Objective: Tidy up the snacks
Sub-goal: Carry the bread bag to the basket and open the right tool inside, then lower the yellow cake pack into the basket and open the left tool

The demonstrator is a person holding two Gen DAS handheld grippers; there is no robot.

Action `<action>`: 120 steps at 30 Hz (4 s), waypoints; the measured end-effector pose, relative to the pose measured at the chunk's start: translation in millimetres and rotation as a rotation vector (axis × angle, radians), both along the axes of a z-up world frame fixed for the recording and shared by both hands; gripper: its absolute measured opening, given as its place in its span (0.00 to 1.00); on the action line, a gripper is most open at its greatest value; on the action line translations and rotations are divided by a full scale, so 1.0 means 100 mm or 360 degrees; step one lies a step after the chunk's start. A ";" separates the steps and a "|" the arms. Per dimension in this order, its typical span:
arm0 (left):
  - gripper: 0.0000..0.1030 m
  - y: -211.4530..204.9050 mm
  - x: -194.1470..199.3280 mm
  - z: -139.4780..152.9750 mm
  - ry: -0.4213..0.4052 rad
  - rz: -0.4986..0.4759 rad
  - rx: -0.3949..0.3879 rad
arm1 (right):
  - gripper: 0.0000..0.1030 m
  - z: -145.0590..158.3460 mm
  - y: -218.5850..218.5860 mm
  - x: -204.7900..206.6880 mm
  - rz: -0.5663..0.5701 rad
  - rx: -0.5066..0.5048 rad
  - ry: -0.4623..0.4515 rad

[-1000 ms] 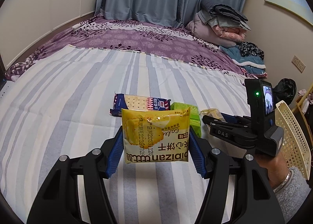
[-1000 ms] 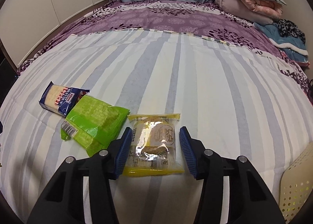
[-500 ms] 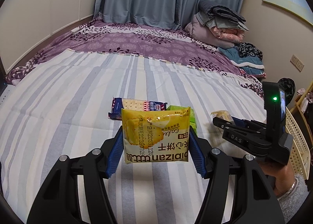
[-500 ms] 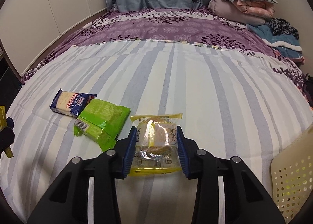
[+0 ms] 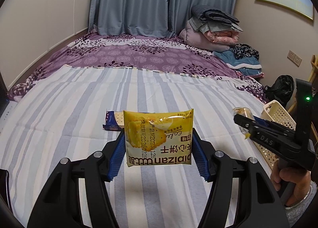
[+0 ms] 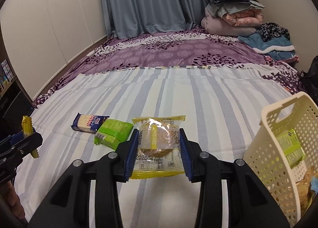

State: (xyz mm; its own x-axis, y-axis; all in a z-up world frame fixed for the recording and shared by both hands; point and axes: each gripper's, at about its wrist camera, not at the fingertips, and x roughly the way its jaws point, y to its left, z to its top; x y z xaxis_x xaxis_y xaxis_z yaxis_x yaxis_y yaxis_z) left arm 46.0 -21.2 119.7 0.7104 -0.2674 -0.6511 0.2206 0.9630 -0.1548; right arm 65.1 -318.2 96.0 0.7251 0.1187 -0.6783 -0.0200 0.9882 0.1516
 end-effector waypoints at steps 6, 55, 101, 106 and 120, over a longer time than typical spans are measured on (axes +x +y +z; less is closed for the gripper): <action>0.61 -0.19 -0.07 0.11 -0.0036 -0.0057 0.0016 | 0.38 0.19 -0.38 -0.32 -0.0106 0.0032 -0.0091; 0.61 -1.91 -0.40 0.44 -0.0149 -0.0680 0.0102 | 0.53 0.31 -2.10 -2.06 -0.0900 0.0015 -0.0259; 0.61 -3.25 -0.55 0.28 -0.0092 -0.1131 0.0133 | 0.88 0.16 -2.33 -2.08 -0.0994 0.0100 -0.0302; 0.61 -3.27 -0.56 0.29 -0.0093 -0.1134 0.0132 | 0.88 0.16 -2.34 -2.09 -0.0995 0.0099 -0.0303; 0.89 -3.32 -0.61 0.34 -0.0128 -0.1120 0.0130 | 0.88 0.15 -2.33 -2.11 -0.0994 0.0100 -0.0297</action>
State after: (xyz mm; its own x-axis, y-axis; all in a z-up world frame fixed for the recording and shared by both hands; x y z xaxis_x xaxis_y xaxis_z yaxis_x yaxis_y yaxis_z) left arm -15.4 -352.7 153.6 0.4335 -0.6327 -0.6417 0.8020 0.5956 -0.0453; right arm -145.7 -550.8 110.9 0.7753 -0.3279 -0.5398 0.5234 0.8118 0.2588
